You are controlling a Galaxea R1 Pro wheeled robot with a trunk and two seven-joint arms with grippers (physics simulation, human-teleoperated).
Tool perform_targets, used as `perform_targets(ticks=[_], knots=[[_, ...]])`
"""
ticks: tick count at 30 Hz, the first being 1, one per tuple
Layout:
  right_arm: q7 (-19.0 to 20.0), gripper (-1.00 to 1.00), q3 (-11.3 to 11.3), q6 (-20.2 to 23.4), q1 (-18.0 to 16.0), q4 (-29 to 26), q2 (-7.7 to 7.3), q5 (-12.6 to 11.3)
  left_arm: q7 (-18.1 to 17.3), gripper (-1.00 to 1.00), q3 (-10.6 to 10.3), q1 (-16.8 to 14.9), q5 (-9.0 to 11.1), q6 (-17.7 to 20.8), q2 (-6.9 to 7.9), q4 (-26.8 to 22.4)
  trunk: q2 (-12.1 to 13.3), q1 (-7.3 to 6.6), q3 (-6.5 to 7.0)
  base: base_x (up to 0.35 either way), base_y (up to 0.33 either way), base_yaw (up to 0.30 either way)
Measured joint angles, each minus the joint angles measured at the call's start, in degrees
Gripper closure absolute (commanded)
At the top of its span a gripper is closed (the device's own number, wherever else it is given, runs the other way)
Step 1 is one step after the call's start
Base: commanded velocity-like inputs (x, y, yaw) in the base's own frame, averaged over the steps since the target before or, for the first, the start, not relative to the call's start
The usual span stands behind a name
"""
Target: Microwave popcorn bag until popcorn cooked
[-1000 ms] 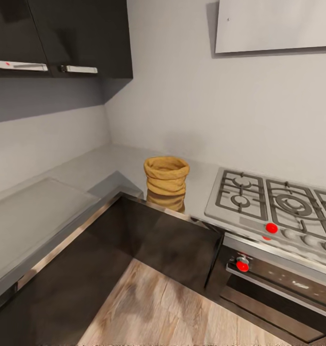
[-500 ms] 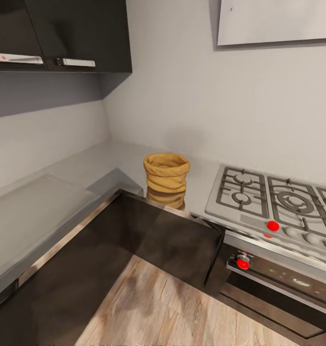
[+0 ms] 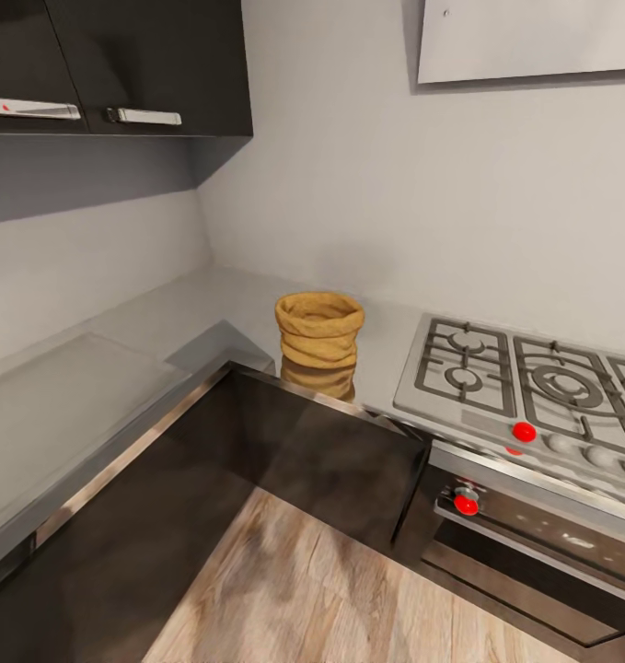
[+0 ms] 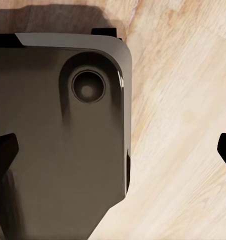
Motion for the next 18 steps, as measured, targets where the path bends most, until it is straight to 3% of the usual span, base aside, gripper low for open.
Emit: perform_targets(ticks=[9,18], knots=[[-0.2,-1.00,0.0,0.2,0.0,-0.1,-0.52,0.0,0.0,-1.00,0.0,0.0,0.0,0.0,0.00,0.0,0.0,0.00,0.00,0.000,0.000,0.000],[-3.0,-1.00,-0.6,-0.1,-0.1,-0.5,-0.34,0.0,0.0,-1.00,0.0,0.0,0.0,0.0,0.00,0.0,0.0,0.00,0.00,0.000,0.000,0.000]])
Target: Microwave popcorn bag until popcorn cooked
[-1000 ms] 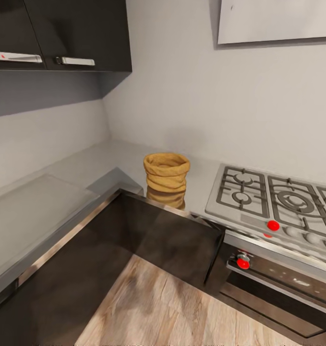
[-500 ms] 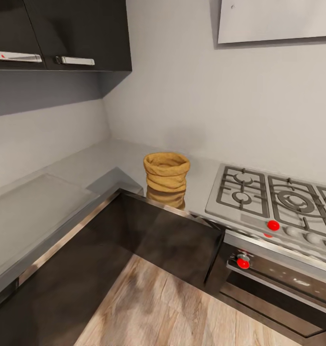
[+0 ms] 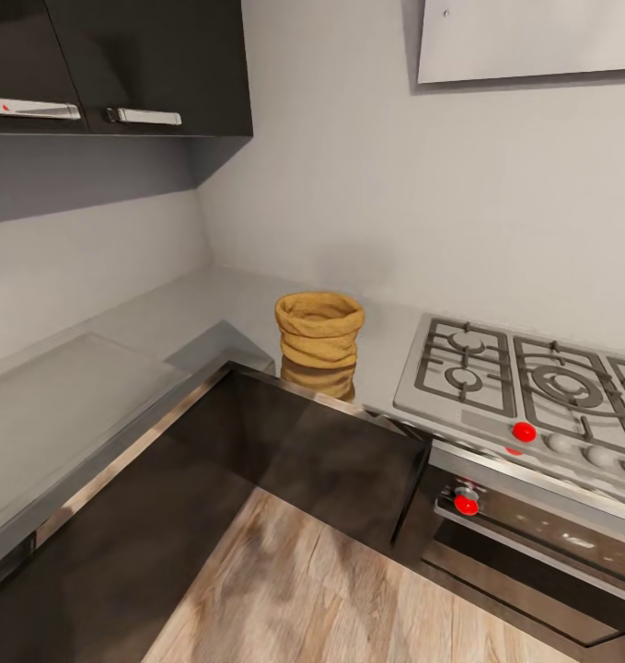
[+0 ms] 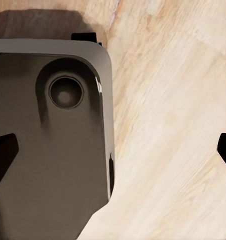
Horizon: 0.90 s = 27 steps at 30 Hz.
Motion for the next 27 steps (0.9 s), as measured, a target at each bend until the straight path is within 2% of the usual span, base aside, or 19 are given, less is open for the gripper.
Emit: perform_targets(ticks=[2,3,6,8,9,10,12,14,18,20,22,23,24,25,26,27], knots=[[0.2,-1.00,0.0,0.3,0.0,-0.2,0.27,0.2,0.0,-1.00,0.0,0.0,0.0,0.0,0.00,0.0,0.0,0.00,0.00,0.000,0.000,0.000],[0.3,-1.00,0.1,0.3,0.0,-0.8,0.87,0.4,0.0,-1.00,0.0,0.0,0.0,0.0,0.00,0.0,0.0,0.00,0.00,0.000,0.000,0.000],[0.5,-1.00,1.0,1.7,-0.1,-6.0,3.84,0.9,0.0,-1.00,-0.1,0.0,0.1,0.0,-0.09,0.0,0.0,0.00,0.00,0.000,0.000,0.000],[0.7,-1.00,3.5,6.8,-0.1,-13.3,6.93,2.3,0.0,-1.00,0.0,0.0,0.1,0.0,-0.21,0.0,0.0,0.00,0.01,0.000,0.000,0.000],[0.9,-1.00,5.2,10.3,-0.1,-18.1,9.11,2.8,0.0,-1.00,-0.1,0.0,0.0,0.0,-0.27,0.0,0.0,0.00,0.01,0.000,0.000,0.000],[1.2,-1.00,6.4,12.9,-0.1,-21.5,10.65,2.9,0.0,-1.00,-0.1,0.0,0.0,-0.1,-0.33,0.0,0.0,0.00,0.01,0.000,0.000,0.000],[2.2,-1.00,9.2,17.6,0.0,-27.8,13.03,3.0,0.0,-1.00,0.0,0.0,0.1,0.0,-0.40,-0.1,0.0,0.00,0.01,0.000,0.000,0.000],[6.1,-1.00,14.8,25.7,0.0,-37.7,15.69,2.9,-0.4,-1.00,0.2,0.0,0.2,-0.1,-0.78,-0.2,0.0,0.00,0.01,0.000,0.000,0.000],[13.8,-1.00,22.7,37.3,-0.1,-46.5,15.83,2.5,-0.6,-1.00,0.4,0.0,0.2,-0.1,-1.20,-0.1,0.0,0.00,0.01,0.000,0.000,0.000],[18.1,-1.00,25.3,42.6,-3.7,-48.4,15.84,2.3,-0.7,-1.00,0.4,0.0,0.2,-0.1,-1.34,-0.1,0.0,0.00,0.02,0.000,0.000,0.000],[19.3,-1.00,25.8,44.3,-7.5,-48.4,15.84,2.3,-0.7,-1.00,0.4,0.0,0.2,-0.1,-1.38,-0.1,0.0,0.00,0.01,0.000,0.000,0.000],[19.8,-1.00,26.1,45.7,-10.6,-48.4,15.83,2.1,-0.7,-1.00,0.4,0.0,0.2,-0.1,-1.39,-0.1,0.0,0.00,0.01,0.000,0.000,0.000],[20.5,-1.00,26.2,49.2,-15.7,-48.4,15.84,1.3,-0.7,-1.00,0.4,0.0,0.2,-0.1,-1.35,-0.1,0.0,0.00,0.01,0.000,0.000,0.000],[22.8,-1.00,26.3,56.0,-22.6,-48.6,15.84,0.0,-0.7,-1.00,0.4,0.0,0.2,-0.1,-1.39,-0.1,0.0,0.00,0.01,0.000,0.000,0.000],[23.4,-1.00,26.3,57.0,-25.4,-48.7,15.84,-0.1,-0.7,-1.00,0.4,0.0,0.2,-0.1,-1.39,-0.1,0.0,0.00,0.02,0.000,0.000,0.000],[23.9,-1.00,26.3,58.0,-26.2,-48.9,15.84,-0.2,-0.7,-1.00,0.3,0.0,0.2,-0.1,-1.39,-0.1,0.0,0.00,0.01,0.000,0.000,0.000]])
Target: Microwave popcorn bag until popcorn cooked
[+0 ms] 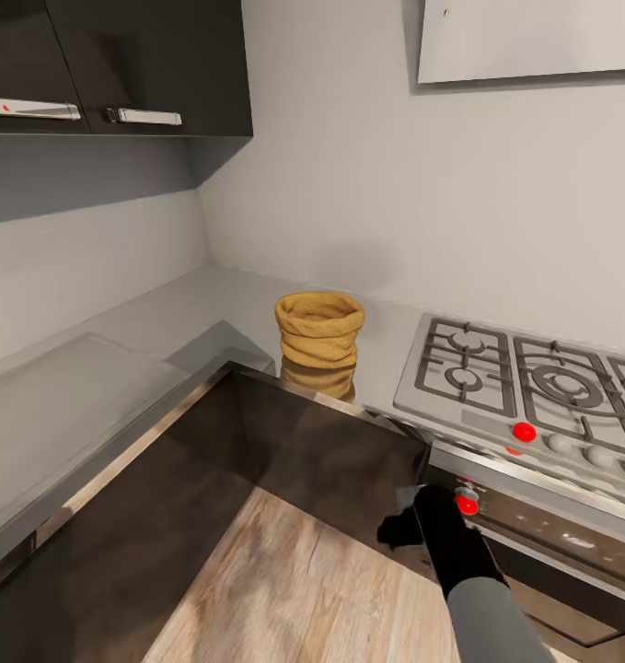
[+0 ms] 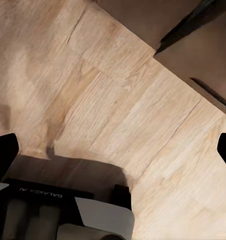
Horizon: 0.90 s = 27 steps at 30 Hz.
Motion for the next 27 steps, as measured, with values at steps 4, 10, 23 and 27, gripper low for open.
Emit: perform_targets(ticks=[4,10,23,27], knots=[[1.0,-1.00,1.3,3.2,-3.7,-0.2,0.00,-0.3,0.0,-1.00,0.0,0.0,0.0,0.0,0.01,0.0,0.0,0.00,0.00,0.000,0.000,0.000],[5.1,-1.00,4.9,8.9,-8.5,-0.8,0.00,-3.8,0.0,-1.00,0.0,0.0,0.0,0.0,0.07,0.0,0.0,0.00,0.00,0.000,0.000,0.000],[5.8,-1.00,16.6,8.9,-19.9,-17.1,0.04,-11.8,0.0,-1.00,0.0,0.0,0.1,0.0,0.09,0.0,0.0,0.00,0.00,0.000,0.000,0.000],[0.7,-1.00,16.2,8.9,-28.2,-10.9,0.03,-11.7,0.0,-1.00,0.0,0.0,0.1,0.0,0.09,0.0,0.0,0.00,0.01,0.000,0.000,0.000]])
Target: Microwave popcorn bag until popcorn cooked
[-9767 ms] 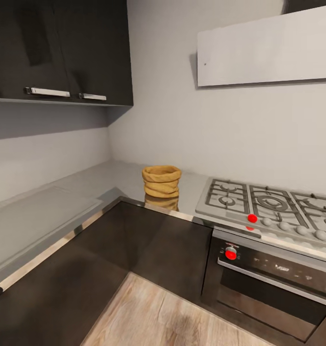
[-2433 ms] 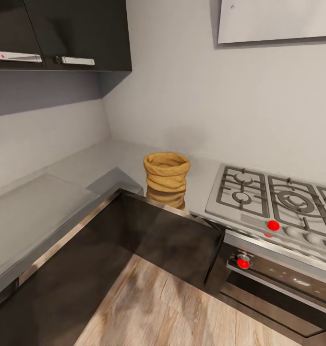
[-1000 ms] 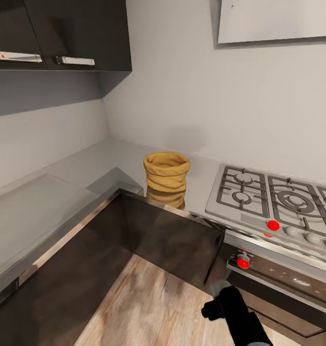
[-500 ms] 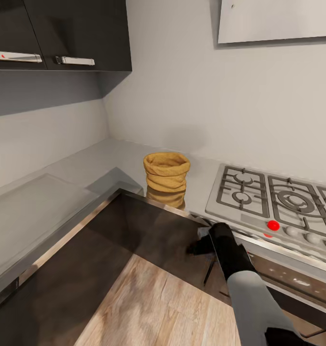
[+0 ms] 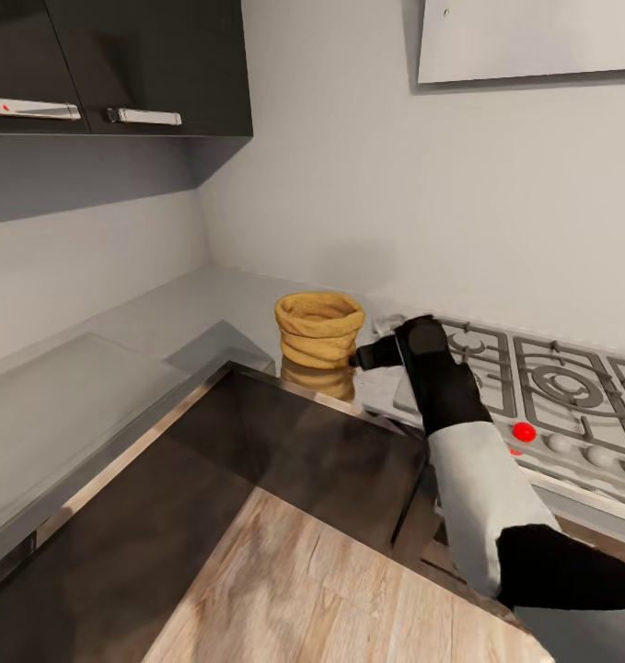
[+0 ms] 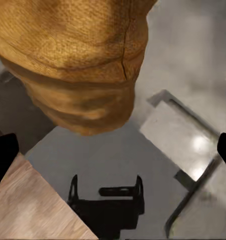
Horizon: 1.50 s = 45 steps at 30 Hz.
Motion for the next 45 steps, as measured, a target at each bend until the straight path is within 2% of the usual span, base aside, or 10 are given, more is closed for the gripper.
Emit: perform_targets(ticks=[2,6,8,11,12,15,24,30,40,45], knots=[[-1.8,-1.00,-0.9,0.0,-3.4,3.7,-0.02,-0.1,0.0,-1.00,0.0,0.0,0.0,0.0,0.00,0.0,0.0,0.00,-0.01,0.000,0.000,0.000],[-8.9,-1.00,-6.8,0.0,-13.1,13.1,-0.03,0.0,0.0,-1.00,0.0,0.0,0.0,0.0,0.00,0.0,0.0,0.00,0.00,0.000,0.000,0.000],[-17.2,-1.00,-9.5,0.0,-17.2,17.7,-0.03,-0.1,0.0,-1.00,0.0,0.0,0.0,0.0,0.00,0.0,0.0,0.00,0.00,0.000,0.000,0.000],[-24.1,-1.00,-12.3,0.0,-18.7,19.8,-0.03,-0.2,0.0,-1.00,0.0,0.0,0.0,0.0,0.00,0.0,0.0,0.00,-0.01,0.000,0.000,0.000],[-25.7,-1.00,-14.7,0.0,-19.0,20.0,-0.03,-0.8,0.0,-1.00,0.0,0.0,0.0,0.0,0.00,0.0,0.0,0.00,-0.01,0.000,0.000,0.000],[-26.9,-1.00,-17.1,0.1,-19.2,20.1,-0.03,-2.3,0.0,-1.00,0.0,0.0,0.1,0.0,0.00,0.0,0.0,0.00,-0.01,0.000,0.000,0.000],[-26.9,-1.00,-17.7,0.0,-19.2,20.1,-0.03,-2.8,0.1,-1.00,0.1,0.0,0.3,0.0,-0.07,0.0,0.0,0.00,-0.01,0.000,0.000,0.000],[-27.0,-1.00,-17.7,0.1,-19.2,19.9,-0.03,-2.6,0.1,-1.00,0.0,0.0,4.0,0.2,-0.03,0.0,0.0,-0.02,-0.01,0.107,0.000,0.000],[-27.1,-1.00,-17.4,0.1,-19.2,19.6,-0.03,-2.7,0.0,-1.00,-0.1,0.0,4.6,0.3,0.00,0.0,0.0,-0.03,-0.01,0.311,0.000,0.000],[-26.8,-1.00,-17.4,0.0,-19.2,10.9,-0.02,-2.6,0.0,-1.00,-0.1,0.0,4.6,0.2,0.00,0.0,0.0,-0.01,-0.01,0.163,0.000,0.021]])
